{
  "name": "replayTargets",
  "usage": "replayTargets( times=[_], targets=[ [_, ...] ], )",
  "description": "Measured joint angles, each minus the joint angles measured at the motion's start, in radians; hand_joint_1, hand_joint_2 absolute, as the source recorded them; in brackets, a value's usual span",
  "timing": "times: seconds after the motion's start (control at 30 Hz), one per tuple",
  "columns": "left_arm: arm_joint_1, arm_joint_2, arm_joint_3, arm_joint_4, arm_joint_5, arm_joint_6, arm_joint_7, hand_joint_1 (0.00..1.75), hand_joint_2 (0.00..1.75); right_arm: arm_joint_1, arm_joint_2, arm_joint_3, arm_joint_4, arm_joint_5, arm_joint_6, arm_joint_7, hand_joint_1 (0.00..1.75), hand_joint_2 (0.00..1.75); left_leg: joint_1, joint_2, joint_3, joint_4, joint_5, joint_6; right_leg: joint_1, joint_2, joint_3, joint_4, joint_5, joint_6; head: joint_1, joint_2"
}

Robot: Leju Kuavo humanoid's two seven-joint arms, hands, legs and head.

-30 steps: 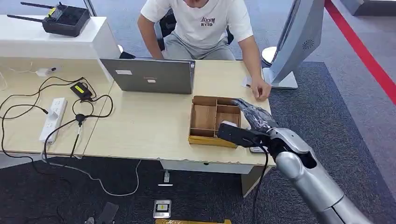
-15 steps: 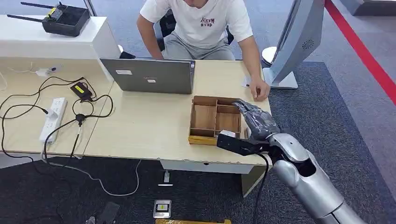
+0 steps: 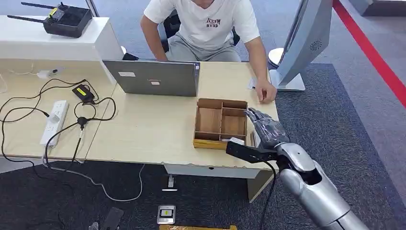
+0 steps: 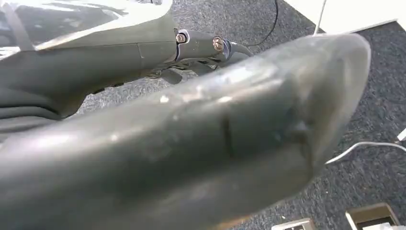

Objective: Pass the card to the sensor for recognition and then transmit it.

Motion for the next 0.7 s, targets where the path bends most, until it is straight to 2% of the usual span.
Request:
replayTargets(
  times=[0.43,0.7],
  targets=[
    [0.0,-0.001,0.0,0.0,-0.003,-0.003,0.002,0.0,0.0,0.003,0.011,0.0,0.052,-0.001,-0.01,-0.016,0.0,1.75,0.0,0.0,0.0,0.0,0.0,0.0,0.0,0.0,0.0,0.0,0.0,0.0,0.0,0.0],
    [0.0,-0.001,-0.001,0.0,-0.009,-0.003,0.002,0.0,0.0,-0.019,0.04,0.003,0.106,0.0,-0.035,-0.039,0.0,1.75,0.0,0.0,0.0,0.0,0.0,0.0,0.0,0.0,0.0,0.0,0.0,0.0,0.0,0.0]
  ],
)
